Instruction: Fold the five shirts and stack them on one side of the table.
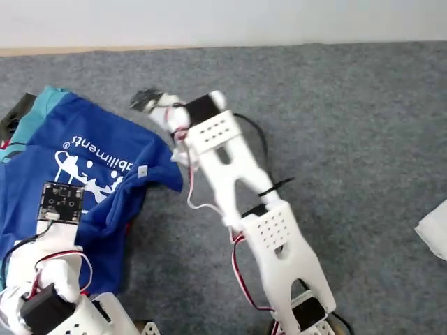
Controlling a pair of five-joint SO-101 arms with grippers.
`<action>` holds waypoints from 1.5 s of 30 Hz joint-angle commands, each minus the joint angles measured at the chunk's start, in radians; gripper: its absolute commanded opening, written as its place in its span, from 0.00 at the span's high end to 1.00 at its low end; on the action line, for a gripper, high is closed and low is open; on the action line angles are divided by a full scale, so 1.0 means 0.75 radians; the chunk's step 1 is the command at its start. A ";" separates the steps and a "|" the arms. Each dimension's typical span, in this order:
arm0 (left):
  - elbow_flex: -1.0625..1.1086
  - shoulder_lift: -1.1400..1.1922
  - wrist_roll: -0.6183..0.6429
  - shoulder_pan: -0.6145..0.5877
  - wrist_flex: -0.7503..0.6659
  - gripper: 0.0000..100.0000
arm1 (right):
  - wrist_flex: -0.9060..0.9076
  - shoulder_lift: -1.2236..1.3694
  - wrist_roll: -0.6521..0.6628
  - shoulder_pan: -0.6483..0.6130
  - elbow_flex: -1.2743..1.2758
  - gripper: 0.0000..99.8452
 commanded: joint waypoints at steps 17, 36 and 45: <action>-0.003 0.002 0.008 -0.023 -0.023 1.00 | -0.150 -0.116 0.084 -0.202 0.319 0.75; -0.001 0.002 0.010 -0.023 -0.023 1.00 | -0.529 0.075 0.014 -0.134 0.313 0.75; 0.001 0.002 0.010 -0.023 -0.023 1.00 | -0.576 0.154 0.057 -0.089 0.141 0.99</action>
